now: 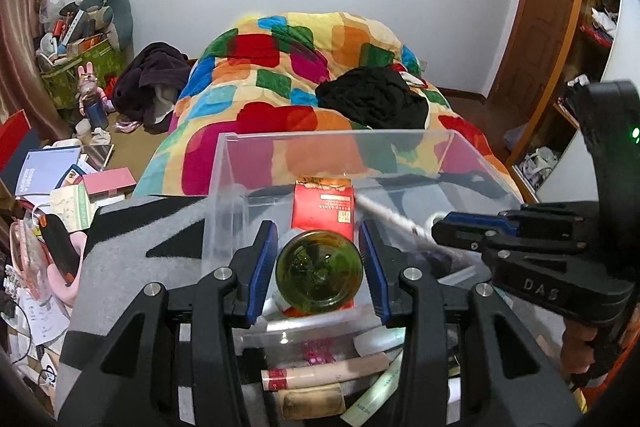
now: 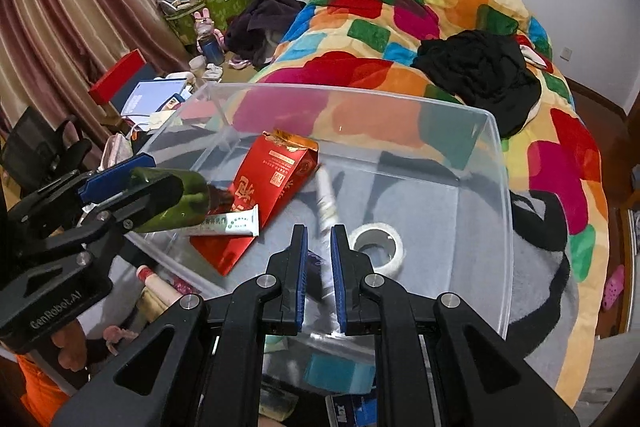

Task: Organize objects
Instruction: 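Place the green bottle into the box with the left gripper while the right places the pen, then grasp the rope bracelet with the left gripper while the right grasps the beige foundation tube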

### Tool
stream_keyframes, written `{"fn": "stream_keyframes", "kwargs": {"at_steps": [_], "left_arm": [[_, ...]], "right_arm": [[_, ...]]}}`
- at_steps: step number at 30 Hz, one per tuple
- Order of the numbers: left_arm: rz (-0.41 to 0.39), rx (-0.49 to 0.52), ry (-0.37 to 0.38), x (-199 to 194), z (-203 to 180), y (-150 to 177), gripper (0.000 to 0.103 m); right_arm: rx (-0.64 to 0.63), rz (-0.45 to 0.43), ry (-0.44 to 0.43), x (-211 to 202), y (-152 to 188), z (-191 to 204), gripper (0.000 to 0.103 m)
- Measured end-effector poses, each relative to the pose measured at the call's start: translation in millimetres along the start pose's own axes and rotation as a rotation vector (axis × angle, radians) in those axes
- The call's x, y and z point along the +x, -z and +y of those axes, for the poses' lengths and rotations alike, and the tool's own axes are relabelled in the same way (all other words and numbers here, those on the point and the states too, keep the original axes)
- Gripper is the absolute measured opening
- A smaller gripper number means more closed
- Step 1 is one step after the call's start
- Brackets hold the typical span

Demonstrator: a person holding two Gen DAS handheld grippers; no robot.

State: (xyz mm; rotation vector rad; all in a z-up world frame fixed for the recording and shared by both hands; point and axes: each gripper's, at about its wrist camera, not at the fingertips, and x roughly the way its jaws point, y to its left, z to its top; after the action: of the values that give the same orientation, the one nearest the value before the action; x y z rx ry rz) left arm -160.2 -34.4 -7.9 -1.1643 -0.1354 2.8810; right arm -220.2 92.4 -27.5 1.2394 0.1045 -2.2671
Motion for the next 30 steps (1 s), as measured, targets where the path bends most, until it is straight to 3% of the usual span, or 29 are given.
{"fn": "stream_keyframes", "kwargs": {"at_steps": [2, 8, 10, 12, 16, 21, 30], "left_arm": [[-0.001, 0.004, 0.008, -3.7, -1.8, 1.4, 0.046], [-0.046, 0.013, 0.014, -29.4, -4.4, 4.6, 0.070], [-0.057, 0.006, 0.011, -38.1, -2.6, 6.1, 0.086], [-0.071, -0.002, 0.006, -48.8, 1.5, 9.8, 0.093], [-0.067, 0.012, -0.016, -62.8, 7.9, 21.6, 0.096], [-0.014, 0.034, -0.029, -65.9, 14.7, 45.7, 0.096], [0.101, 0.038, -0.050, -58.8, 27.0, 103.2, 0.096]], "right_arm": [[0.001, -0.008, 0.002, -6.1, 1.3, 0.2, 0.014], [-0.011, -0.084, 0.009, -39.4, 9.6, 3.4, 0.035], [-0.015, -0.108, 0.010, -51.2, 14.2, 3.6, 0.042], [-0.019, -0.125, 0.008, -62.5, 21.1, 4.2, 0.047], [-0.019, -0.143, -0.003, -78.6, 35.3, 4.0, 0.059], [-0.032, -0.131, -0.004, -87.0, 56.1, 2.8, 0.060], [-0.087, -0.011, 0.003, -68.2, 102.2, 5.9, 0.065]]}}
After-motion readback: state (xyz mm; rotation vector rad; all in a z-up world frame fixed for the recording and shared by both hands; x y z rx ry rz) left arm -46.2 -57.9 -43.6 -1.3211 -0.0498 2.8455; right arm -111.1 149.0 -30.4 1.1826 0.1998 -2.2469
